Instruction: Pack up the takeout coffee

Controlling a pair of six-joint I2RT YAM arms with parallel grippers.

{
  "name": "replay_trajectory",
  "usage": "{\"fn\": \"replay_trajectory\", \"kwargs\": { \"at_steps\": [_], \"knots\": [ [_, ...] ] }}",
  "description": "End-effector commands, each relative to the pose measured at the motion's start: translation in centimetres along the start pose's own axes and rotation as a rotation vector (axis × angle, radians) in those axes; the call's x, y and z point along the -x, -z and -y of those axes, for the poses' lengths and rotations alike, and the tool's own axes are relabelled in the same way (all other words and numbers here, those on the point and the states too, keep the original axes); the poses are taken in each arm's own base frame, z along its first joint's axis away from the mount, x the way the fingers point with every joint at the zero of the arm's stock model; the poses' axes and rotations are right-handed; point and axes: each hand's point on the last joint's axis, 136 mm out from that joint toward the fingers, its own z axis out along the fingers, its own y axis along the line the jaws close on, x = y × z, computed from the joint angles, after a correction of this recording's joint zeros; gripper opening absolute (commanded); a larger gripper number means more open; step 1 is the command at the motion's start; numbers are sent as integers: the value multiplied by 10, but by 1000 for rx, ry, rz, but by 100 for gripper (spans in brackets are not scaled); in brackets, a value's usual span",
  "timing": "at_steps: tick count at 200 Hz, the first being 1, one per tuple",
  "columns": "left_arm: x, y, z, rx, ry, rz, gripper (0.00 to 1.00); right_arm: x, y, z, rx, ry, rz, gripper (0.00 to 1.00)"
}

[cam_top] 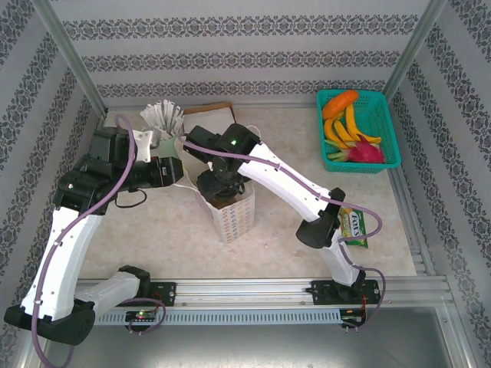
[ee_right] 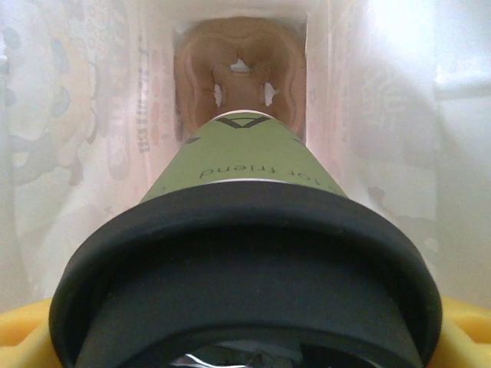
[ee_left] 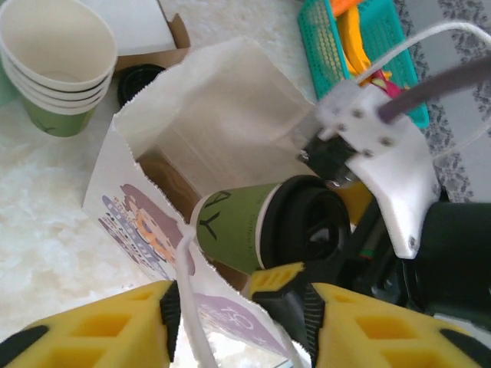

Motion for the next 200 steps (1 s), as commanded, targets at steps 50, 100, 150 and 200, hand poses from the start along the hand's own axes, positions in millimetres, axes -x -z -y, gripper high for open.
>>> {"fn": "replay_trajectory", "kwargs": {
  "at_steps": [50,100,150,200],
  "knots": [
    [39,19,-39,298,-201,139,96,-64,13,27,-85,34,-222,73],
    [71,-3,-58,396,-318,173,100,-69,13,28,-84,64,-237,73],
    [74,-43,-40,240,-398,60,100,-74,12,32,-83,133,-255,72],
    [75,-71,-20,77,-403,-62,100,-78,15,36,-78,162,-262,72]
  ]
}}
